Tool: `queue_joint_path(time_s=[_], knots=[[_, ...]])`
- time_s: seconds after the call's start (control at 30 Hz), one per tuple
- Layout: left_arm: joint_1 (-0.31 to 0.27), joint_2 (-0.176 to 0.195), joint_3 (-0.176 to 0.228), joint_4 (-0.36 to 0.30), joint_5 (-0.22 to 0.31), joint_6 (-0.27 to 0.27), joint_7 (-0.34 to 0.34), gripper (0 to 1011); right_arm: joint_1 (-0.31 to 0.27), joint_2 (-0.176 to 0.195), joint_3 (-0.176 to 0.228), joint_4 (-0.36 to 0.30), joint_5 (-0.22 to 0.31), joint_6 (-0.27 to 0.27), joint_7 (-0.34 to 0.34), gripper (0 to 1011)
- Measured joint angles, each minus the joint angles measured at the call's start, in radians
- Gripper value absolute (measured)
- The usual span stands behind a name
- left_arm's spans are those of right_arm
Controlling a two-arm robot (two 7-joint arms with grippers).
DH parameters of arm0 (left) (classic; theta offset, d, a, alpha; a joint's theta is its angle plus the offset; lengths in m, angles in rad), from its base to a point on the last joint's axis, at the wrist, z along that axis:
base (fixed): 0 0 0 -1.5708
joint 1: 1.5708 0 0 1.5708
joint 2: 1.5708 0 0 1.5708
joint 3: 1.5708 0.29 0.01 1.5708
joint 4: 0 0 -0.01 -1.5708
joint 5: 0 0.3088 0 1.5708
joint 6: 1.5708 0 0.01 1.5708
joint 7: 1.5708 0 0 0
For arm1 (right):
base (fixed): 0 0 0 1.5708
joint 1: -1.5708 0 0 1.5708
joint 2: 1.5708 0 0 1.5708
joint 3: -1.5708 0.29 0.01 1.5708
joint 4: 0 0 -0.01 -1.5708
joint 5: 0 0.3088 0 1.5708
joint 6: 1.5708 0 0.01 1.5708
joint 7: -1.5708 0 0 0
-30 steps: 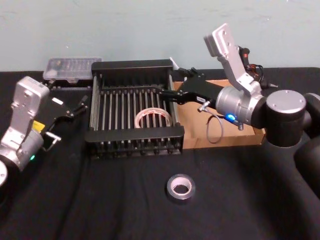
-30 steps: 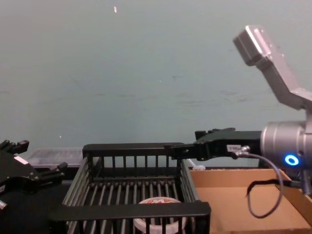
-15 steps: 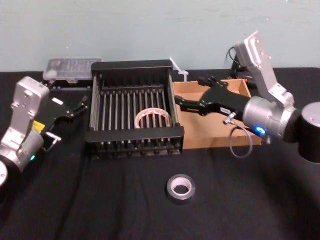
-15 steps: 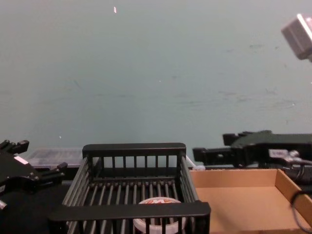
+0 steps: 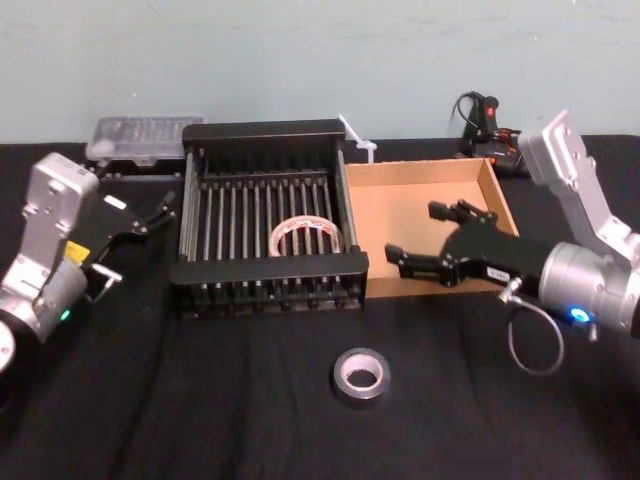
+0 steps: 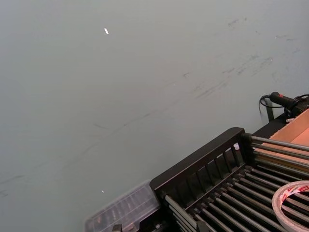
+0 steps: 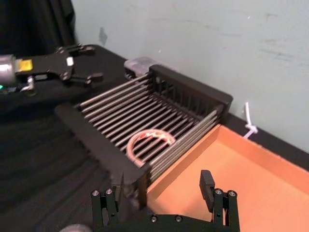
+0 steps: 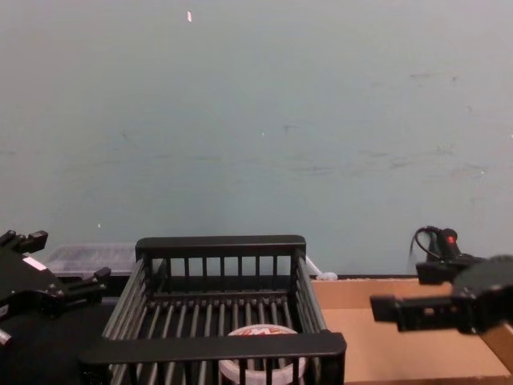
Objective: Pick up the white tape and place it into the black box , Pick up the silver tape and place it into the brown box.
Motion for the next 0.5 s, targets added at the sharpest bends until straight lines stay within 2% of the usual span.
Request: queue_joint_path(time_s=[0.27,0.5], knots=[[0.0,0.0,0.0,0.0,0.0,0.0,0.0,1001,-0.063,0.069,-0.013,-0.059,0.026,0.002,0.017,1002],[0.0,0.0,0.0,0.0,0.0,0.0,0.0,1001,-0.07,0.096,-0.049,-0.063,0.031,0.014,0.033,1002]])
